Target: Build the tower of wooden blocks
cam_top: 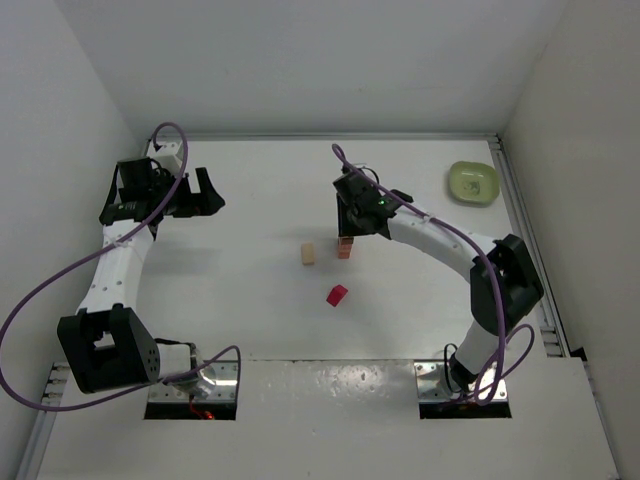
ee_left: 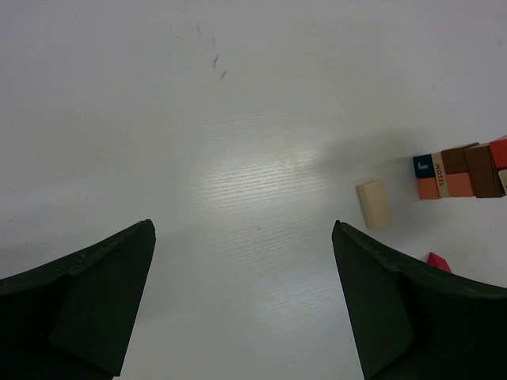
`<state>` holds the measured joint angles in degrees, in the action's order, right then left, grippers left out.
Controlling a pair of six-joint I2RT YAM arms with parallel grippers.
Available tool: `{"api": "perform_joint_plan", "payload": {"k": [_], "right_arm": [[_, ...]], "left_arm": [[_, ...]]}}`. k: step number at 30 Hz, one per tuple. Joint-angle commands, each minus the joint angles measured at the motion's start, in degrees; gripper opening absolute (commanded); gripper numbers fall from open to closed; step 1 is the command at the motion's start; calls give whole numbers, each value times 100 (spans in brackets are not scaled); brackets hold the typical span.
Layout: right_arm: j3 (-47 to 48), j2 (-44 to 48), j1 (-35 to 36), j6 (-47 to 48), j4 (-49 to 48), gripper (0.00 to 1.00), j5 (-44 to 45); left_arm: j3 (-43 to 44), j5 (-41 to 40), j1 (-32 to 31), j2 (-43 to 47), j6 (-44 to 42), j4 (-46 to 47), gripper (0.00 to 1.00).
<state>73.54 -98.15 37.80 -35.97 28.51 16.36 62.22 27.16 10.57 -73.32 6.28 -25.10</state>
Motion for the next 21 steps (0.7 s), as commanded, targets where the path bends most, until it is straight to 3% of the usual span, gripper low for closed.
{"api": "perform_joint_plan", "payload": {"k": [1,14,21], "right_arm": [[170,-82,-36,28,-48,34,-80],[135,-55,-36,72,-12,40,-115],[91,-29,-36,125,-56,61,-230]], "left_arm": [[230,9,-46,-42,31,128,99],[230,9,-46,-42,31,128,99],[230,62,-46,-95,31,128,99]]}}
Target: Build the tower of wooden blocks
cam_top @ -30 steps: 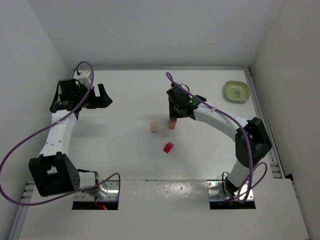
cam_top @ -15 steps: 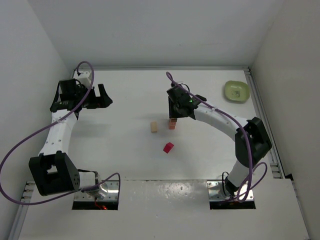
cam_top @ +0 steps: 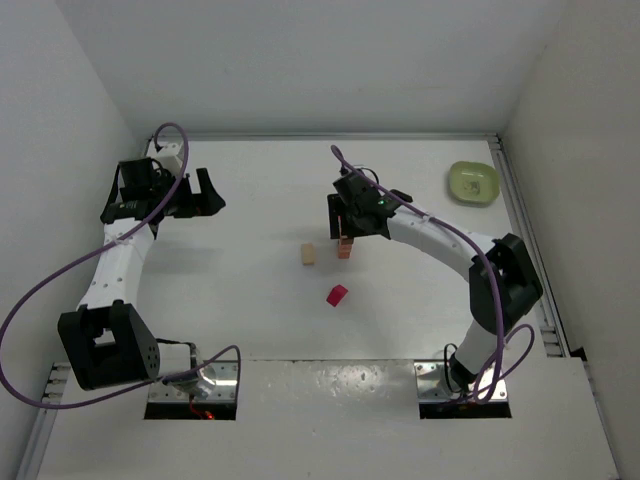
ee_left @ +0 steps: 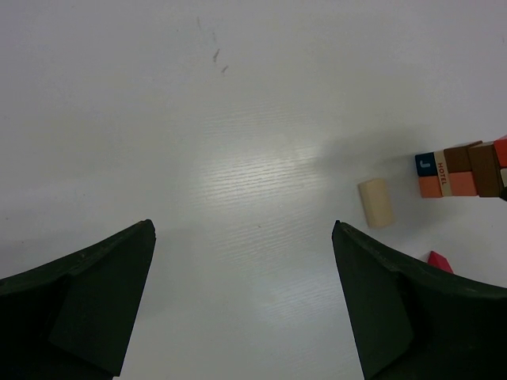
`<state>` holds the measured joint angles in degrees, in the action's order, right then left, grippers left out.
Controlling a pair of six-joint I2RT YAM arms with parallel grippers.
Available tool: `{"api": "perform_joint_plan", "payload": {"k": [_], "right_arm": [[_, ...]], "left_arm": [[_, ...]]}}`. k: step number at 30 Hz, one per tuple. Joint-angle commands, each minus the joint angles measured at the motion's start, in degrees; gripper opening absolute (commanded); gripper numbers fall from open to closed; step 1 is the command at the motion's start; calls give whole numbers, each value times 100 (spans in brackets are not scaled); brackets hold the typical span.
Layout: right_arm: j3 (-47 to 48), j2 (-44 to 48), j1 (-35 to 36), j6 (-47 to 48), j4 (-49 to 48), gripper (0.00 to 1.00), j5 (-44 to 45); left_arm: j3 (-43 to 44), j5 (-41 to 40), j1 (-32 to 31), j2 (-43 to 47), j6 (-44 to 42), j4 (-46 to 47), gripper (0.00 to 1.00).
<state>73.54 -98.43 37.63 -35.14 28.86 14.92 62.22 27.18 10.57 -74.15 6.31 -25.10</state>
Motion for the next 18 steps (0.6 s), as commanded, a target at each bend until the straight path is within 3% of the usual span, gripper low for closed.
{"api": "perform_joint_plan", "payload": {"k": [1,6,10,18], "right_arm": [[82,8,-19,68,-100,71,-112],[64,79,-27,261,-170,85,-507],[-93,367,-10,944,-319,100,-1166],[-936,1396,-430,1220,-180,100,-1905]], "left_arm": [[230,59,-46,-12,29,128,99],[177,59,-46,-12,29,128,99],[177,59,-46,102,29,181,99],[124,488,-46,278,-199,295,99]]}}
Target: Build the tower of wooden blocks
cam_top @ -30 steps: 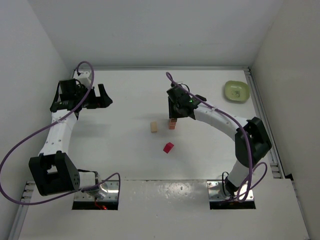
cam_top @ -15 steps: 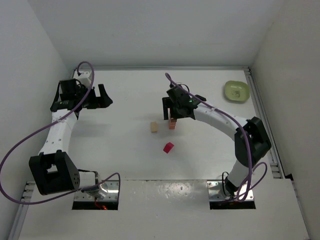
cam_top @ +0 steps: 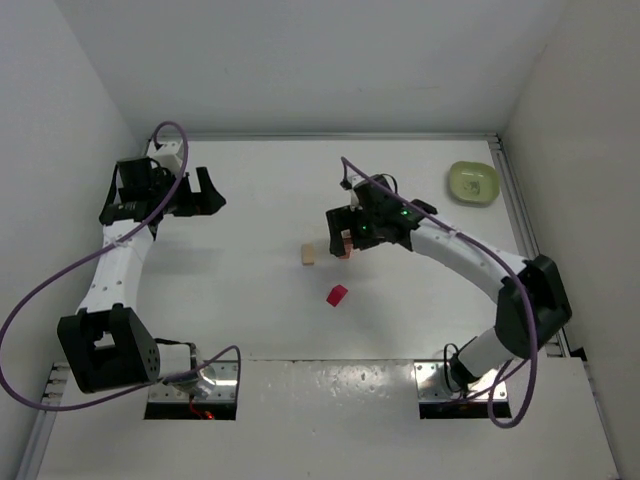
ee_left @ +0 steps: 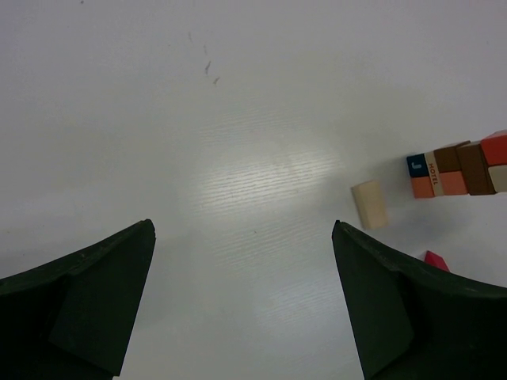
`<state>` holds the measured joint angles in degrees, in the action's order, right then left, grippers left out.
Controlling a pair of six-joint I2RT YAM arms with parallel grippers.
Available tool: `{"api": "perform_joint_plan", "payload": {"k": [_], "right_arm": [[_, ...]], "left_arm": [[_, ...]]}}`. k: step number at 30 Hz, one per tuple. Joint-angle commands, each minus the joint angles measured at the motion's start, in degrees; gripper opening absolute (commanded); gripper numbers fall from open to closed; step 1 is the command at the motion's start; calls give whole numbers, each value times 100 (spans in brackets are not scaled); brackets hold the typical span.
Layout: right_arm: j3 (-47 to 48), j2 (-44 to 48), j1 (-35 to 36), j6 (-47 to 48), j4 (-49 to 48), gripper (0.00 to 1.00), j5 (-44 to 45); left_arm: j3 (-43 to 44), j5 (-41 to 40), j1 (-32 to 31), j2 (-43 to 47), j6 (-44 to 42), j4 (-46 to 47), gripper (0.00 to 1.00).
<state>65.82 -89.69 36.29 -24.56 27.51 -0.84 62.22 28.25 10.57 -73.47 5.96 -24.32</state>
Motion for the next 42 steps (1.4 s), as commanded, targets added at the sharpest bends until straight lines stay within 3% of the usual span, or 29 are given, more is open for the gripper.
{"api": "perform_joint_plan", "payload": {"k": [1,5,6,7,10,15,18,27,42], "right_arm": [[-210,610,-342,179,174,100,-303],[-648,1427,-798,443,457,100,-487],[-832,1550,-1121,521,492,100,-531],[-991,1760,-1229,557,510,100,-740],[-1246,2166,-1739,882,659,100,-1057],[-1230,2281,-2644,1005,861,100,-1865],[-1003,2132,-3058,935,1124,100,-2489],[-790,2315,-3603,962,1512,100,-2456],[-500,2061,-4113,900,1442,100,-2684]], "left_arm": [[124,601,-46,150,-287,217,99],[615,1542,-563,-517,-1575,-448,99],[764,1595,-721,-737,-2537,-773,99],[914,1648,-879,-956,-3069,-1438,99],[1188,1448,-1486,-1520,-4696,-2040,99],[933,1332,-2233,-1933,-6884,-1989,99],[1152,1279,-2453,-2583,-7510,-1989,99],[1144,929,-3191,-3550,-7161,-988,99],[1601,269,-3632,-4184,-6705,-979,99]]}}
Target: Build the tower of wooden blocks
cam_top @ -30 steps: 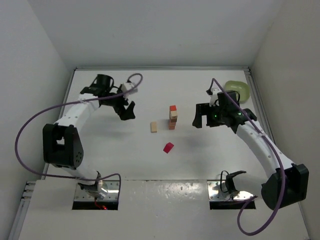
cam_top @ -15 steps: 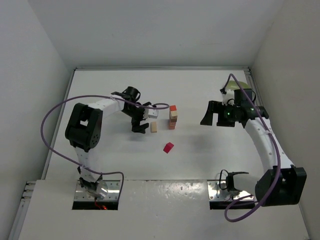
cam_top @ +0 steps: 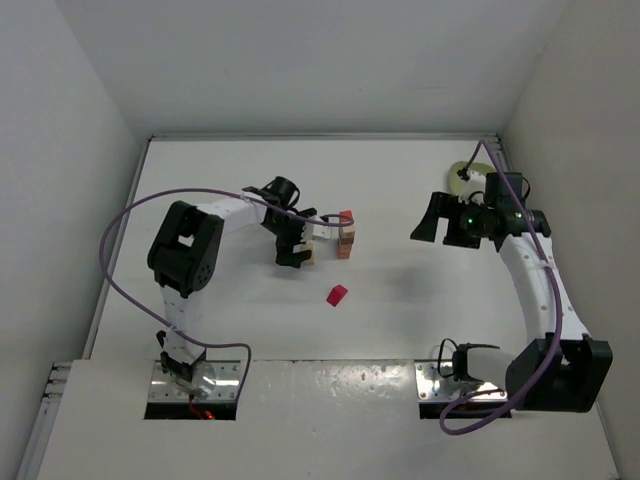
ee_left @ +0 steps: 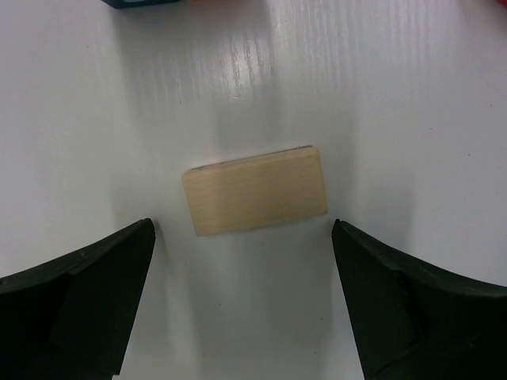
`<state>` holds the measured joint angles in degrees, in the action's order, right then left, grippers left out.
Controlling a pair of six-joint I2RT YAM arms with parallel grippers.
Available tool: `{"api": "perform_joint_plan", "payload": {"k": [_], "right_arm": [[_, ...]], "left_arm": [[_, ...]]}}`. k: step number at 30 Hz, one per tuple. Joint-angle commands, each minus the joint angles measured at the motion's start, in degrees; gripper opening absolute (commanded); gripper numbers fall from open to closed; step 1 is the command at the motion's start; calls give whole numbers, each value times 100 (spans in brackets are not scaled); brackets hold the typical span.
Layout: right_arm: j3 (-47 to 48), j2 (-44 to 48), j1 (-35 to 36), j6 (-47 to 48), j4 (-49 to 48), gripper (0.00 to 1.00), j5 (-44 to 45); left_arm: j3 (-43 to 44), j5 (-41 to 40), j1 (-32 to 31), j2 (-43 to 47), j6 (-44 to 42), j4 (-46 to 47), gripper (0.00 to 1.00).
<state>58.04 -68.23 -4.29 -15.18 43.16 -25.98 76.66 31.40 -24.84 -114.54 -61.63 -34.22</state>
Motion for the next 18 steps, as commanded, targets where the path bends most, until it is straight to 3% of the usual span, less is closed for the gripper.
{"api": "perform_joint_plan", "payload": {"k": [1,16,18], "right_arm": [[287,-86,-71,-55,-132,100,-188],[313,-235,-80,-64,-211,100,-250],[322,-261,-80,-90,-255,100,-259]], "left_arm": [[208,-46,-91,-77,54,12,99],[209,33,-328,-138,581,-41,99],[261,-20,-328,-139,634,-41,94]]}}
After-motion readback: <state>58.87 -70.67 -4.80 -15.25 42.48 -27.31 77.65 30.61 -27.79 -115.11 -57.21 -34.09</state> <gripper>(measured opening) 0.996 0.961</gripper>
